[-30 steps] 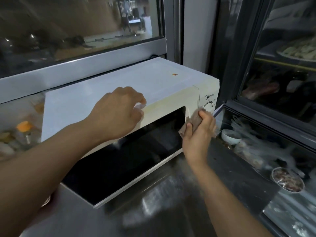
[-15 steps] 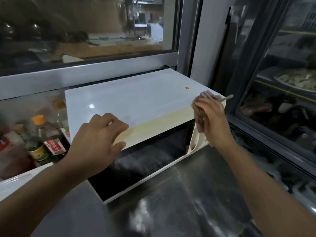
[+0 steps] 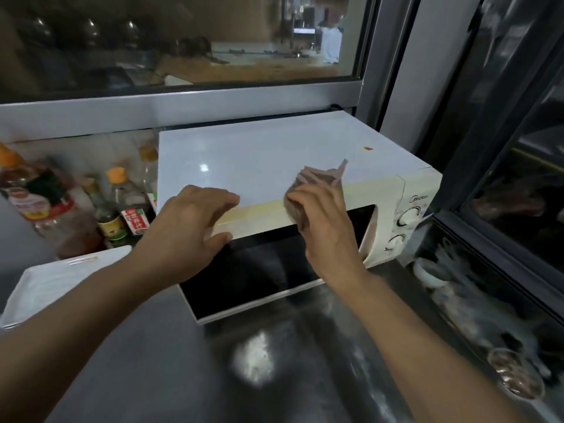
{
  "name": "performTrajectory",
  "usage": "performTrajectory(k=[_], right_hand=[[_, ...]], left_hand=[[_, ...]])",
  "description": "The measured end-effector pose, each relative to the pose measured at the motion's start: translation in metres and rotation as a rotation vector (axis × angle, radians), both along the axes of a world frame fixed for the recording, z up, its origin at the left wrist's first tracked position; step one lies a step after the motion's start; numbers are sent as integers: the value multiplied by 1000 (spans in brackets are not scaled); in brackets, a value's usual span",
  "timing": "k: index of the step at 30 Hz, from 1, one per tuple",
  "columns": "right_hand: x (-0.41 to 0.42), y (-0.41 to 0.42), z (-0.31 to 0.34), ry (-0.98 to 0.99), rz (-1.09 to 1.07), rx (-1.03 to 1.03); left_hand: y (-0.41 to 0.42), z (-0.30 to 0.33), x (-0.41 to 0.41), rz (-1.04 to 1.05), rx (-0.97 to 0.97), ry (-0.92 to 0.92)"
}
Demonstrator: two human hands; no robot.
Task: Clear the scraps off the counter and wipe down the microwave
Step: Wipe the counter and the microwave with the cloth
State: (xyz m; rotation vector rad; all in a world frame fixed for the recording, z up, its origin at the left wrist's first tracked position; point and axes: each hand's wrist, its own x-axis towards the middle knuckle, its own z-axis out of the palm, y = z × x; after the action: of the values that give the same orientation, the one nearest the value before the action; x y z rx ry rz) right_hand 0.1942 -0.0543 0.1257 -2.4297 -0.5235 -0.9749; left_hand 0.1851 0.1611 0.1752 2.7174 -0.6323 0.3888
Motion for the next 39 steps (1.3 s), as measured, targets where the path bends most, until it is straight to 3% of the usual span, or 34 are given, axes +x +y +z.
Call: performTrajectory(k=[3,8,19,32,39], right_hand=[[0,-28,10,52,52,-106],[5,-61,6,88,-148,-107],[-10,60,-9,-23,-102,40],[-43,187,-4,44,-117,111],[-40,204,-31,-135,-151,187]], left_hand=[[18,-3,-11,7,12,-47],[49,-9,-20,62,-19,-59],[87,-16,-11,-97,-282,68],[151,-23,-7,-162,-225,103],[153,-23,-5,-213,-207,91]])
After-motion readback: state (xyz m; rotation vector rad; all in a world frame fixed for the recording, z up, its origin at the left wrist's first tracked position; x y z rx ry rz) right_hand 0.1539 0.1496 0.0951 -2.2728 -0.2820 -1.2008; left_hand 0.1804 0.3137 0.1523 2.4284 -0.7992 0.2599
